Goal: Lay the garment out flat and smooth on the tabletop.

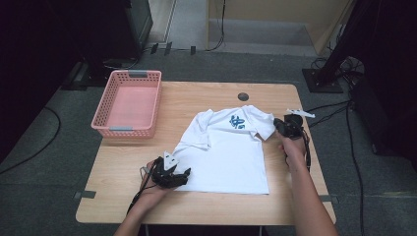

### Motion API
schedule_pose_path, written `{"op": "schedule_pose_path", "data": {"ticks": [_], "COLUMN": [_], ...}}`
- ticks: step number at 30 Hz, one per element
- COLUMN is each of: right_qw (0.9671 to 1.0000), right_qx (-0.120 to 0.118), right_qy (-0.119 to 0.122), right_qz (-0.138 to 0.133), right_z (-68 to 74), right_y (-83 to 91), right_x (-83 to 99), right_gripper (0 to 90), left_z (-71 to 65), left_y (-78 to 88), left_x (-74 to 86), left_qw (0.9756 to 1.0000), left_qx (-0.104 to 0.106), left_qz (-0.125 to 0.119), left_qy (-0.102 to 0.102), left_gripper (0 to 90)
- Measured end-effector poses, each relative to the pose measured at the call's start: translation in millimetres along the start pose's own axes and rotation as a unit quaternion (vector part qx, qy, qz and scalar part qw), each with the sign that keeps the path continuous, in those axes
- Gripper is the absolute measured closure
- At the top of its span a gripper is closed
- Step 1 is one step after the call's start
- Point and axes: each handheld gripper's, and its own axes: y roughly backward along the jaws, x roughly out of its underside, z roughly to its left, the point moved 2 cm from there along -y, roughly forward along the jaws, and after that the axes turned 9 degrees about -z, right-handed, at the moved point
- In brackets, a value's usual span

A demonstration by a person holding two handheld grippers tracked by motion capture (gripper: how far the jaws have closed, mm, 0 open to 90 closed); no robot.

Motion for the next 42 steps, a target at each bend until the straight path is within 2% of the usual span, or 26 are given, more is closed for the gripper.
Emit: {"op": "schedule_pose_path", "data": {"ticks": [3, 7, 9, 10, 11, 12, 14, 15, 16, 20, 21, 22, 23, 24, 26, 27, 30, 33, 37, 39, 41, 42], "right_qw": [0.9999, 0.9994, 0.998, 0.998, 0.9965, 0.9958, 0.9959, 0.9975, 0.9975, 0.9997, 0.9997, 0.9998, 0.9996, 0.9994, 0.9991, 0.9993, 0.9996, 0.9992, 0.9988, 0.998, 0.9976, 0.997], "right_qx": [0.011, 0.019, 0.046, 0.046, 0.063, 0.07, 0.068, 0.053, 0.053, 0.015, 0.015, 0.008, -0.001, -0.005, -0.011, -0.012, -0.015, -0.005, -0.001, 0.008, 0.021, 0.023], "right_qy": [-0.011, -0.027, -0.04, -0.04, -0.054, -0.06, -0.06, -0.046, -0.046, -0.013, -0.013, -0.003, 0.023, 0.031, 0.04, 0.036, 0.025, 0.034, 0.031, 0.038, 0.057, 0.065], "right_qz": [0.004, 0.013, 0.017, 0.017, 0.009, 0.004, -0.002, -0.012, -0.012, -0.017, -0.017, -0.017, -0.014, -0.011, -0.004, -0.002, 0.007, 0.02, 0.037, 0.049, 0.033, 0.036], "right_z": [-12.8, -20.7, -27.9, -27.9, -30.8, -30.6, -28.9, -19.9, -19.9, 9.6, 9.6, 18.3, 37.6, 45.5, 59.1, 65.2, 83.0, 99.1, 110.5, 113.2, 115.8, 117.2], "right_y": [-4.3, -8.2, -9.3, -9.3, -6.6, -4.3, -1.8, 2.6, 2.6, 8.5, 8.5, 9.3, 9.4, 9.2, 8.2, 8.0, 6.9, 3.7, -3.6, -8.9, -11.4, -12.2], "right_x": [3.0, 6.5, 8.5, 8.5, 7.0, 5.2, 3.3, -0.5, -0.5, -3.0, -3.0, -1.8, 2.3, 4.2, 7.2, 8.5, 15.1, 26.1, 42.5, 49.7, 54.5, 55.0], "right_gripper": [87.9, 87.2, 80.5, 80.5, 74.0, 72.5, 71.1, 65.5, 65.5, 49.4, 49.4, 44.6, 36.0, 33.2, 27.7, 26.7, 20.4, 16.6, 13.3, 11.7, 11.3, 11.1], "left_z": [0.0, 0.0, 0.1, 0.1, 0.1, 0.1, 0.1, 0.1, 0.0, 0.1, 0.1, 0.1, 0.1, 0.1, 0.1, 0.1, 0.2, 0.2, 0.2, 0.2, 0.2, 0.3], "left_y": [-0.1, -0.1, -0.1, -0.1, -0.1, -0.1, -0.1, -0.1, -0.1, 0.0, 0.0, -0.1, -0.1, -0.1, -0.1, -0.1, 0.0, 0.0, 0.0, 0.0, 0.0, 0.1], "left_x": [0.0, 0.0, 0.0, 0.0, 0.0, 0.0, 0.0, 0.0, 0.0, 0.0, 0.0, 0.0, 0.0, 0.0, 0.0, 0.0, 0.0, 0.0, 0.0, 0.0, 0.0, 0.0], "left_qw": [1.0, 1.0, 1.0, 1.0, 1.0, 1.0, 1.0, 1.0, 1.0, 1.0, 1.0, 1.0, 1.0, 1.0, 1.0, 1.0, 1.0, 1.0, 1.0, 1.0, 1.0, 1.0], "left_qx": [0.0, 0.0, 0.0, 0.0, 0.0, 0.0, 0.0, 0.0, 0.0, 0.0, 0.0, 0.0, 0.0, 0.0, 0.0, 0.0, 0.0, 0.0, 0.0, 0.0, 0.0, 0.0], "left_qz": [-0.001, -0.001, -0.001, -0.001, -0.001, -0.001, -0.001, -0.001, -0.001, 0.0, 0.0, 0.0, 0.0, 0.0, 0.0, 0.0, 0.0, 0.0, 0.001, 0.001, 0.001, 0.001], "left_qy": [0.0, 0.0, 0.0, 0.0, 0.0, 0.0, 0.0, 0.0, 0.0, -0.001, -0.001, -0.001, -0.001, -0.001, -0.001, -0.001, -0.001, -0.001, -0.001, -0.001, -0.001, -0.001], "left_gripper": [28.8, 28.8, 28.8, 28.8, 28.8, 28.8, 28.8, 28.8, 28.8, 28.8, 28.8, 28.8, 28.8, 28.8, 28.8, 28.8, 28.8, 28.8, 28.8, 28.8, 28.8, 28.8]}}
